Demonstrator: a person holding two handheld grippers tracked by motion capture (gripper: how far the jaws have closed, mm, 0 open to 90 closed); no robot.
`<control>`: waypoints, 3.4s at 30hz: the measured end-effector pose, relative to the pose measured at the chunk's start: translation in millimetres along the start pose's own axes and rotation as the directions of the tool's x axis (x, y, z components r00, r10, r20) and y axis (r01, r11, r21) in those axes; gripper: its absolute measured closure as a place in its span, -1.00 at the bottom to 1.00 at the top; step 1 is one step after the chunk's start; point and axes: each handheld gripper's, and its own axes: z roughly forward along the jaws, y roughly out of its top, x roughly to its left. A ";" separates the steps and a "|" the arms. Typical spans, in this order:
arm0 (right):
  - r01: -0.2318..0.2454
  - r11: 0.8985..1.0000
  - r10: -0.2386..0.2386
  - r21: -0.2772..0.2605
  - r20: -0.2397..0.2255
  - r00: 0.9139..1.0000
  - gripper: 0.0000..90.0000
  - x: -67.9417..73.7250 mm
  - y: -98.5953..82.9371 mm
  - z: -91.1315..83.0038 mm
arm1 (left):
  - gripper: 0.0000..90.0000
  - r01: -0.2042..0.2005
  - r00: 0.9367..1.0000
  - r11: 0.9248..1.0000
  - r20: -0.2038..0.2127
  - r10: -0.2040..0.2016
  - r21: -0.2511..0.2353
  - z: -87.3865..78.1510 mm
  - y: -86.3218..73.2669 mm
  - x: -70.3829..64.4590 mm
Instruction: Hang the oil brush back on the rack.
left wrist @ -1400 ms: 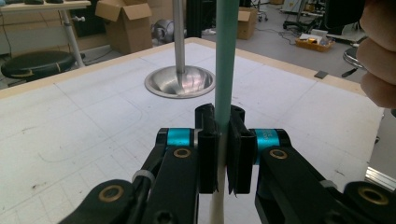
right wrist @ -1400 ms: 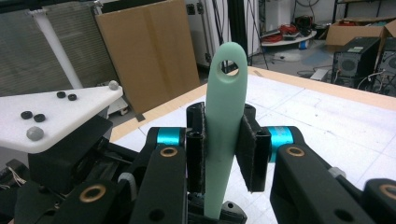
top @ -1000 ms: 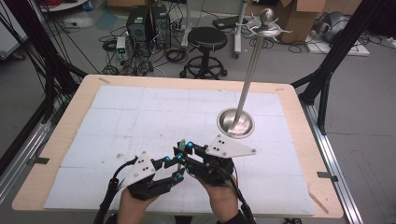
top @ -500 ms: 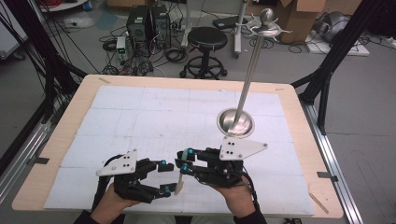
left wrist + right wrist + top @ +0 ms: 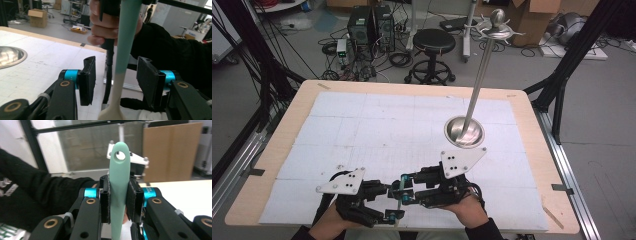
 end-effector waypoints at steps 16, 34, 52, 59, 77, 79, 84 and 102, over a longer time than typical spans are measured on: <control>0.002 0.999 -0.007 -0.033 -0.128 0.992 0.68 -1.8 -3.4 1.8 | 0.54 -0.039 0.993 0.999 0.109 0.037 0.012 0.9 -0.4 -3.9; -0.038 0.997 0.035 -0.074 -0.040 0.999 0.12 -2.5 -4.8 1.1 | 0.80 -0.057 0.998 0.998 -0.002 0.057 0.018 -4.1 1.0 -3.0; -0.053 0.998 0.057 -0.021 0.523 0.851 -0.22 10.0 -12.8 9.6 | 0.79 0.044 0.836 0.999 -0.547 -0.029 0.015 -8.0 -3.5 7.3; -0.093 0.995 0.096 -0.037 0.624 0.776 -0.02 11.1 -16.3 18.5 | 0.79 0.027 0.787 0.999 -0.617 -0.002 0.032 2.6 -1.2 2.9; -0.113 0.992 0.115 -0.048 0.693 0.711 0.47 9.7 -13.0 24.1 | 0.79 -0.005 0.762 0.998 -0.646 0.041 0.057 27.2 7.5 -2.9; -0.115 0.992 0.114 -0.045 0.692 0.713 0.60 9.5 -12.8 23.8 | 0.79 -0.006 0.764 0.998 -0.644 0.041 0.057 27.8 7.8 -2.7; -0.115 0.992 0.115 -0.046 0.684 0.720 0.81 10.2 -11.9 22.3 | 0.73 -0.001 0.789 0.999 -0.613 0.033 0.052 28.1 7.4 -1.1; -0.104 0.994 0.103 -0.034 0.621 0.777 0.82 -20.5 17.2 -23.8 | -0.50 0.008 0.867 0.992 -0.493 -0.071 -0.129 -46.6 -7.7 26.1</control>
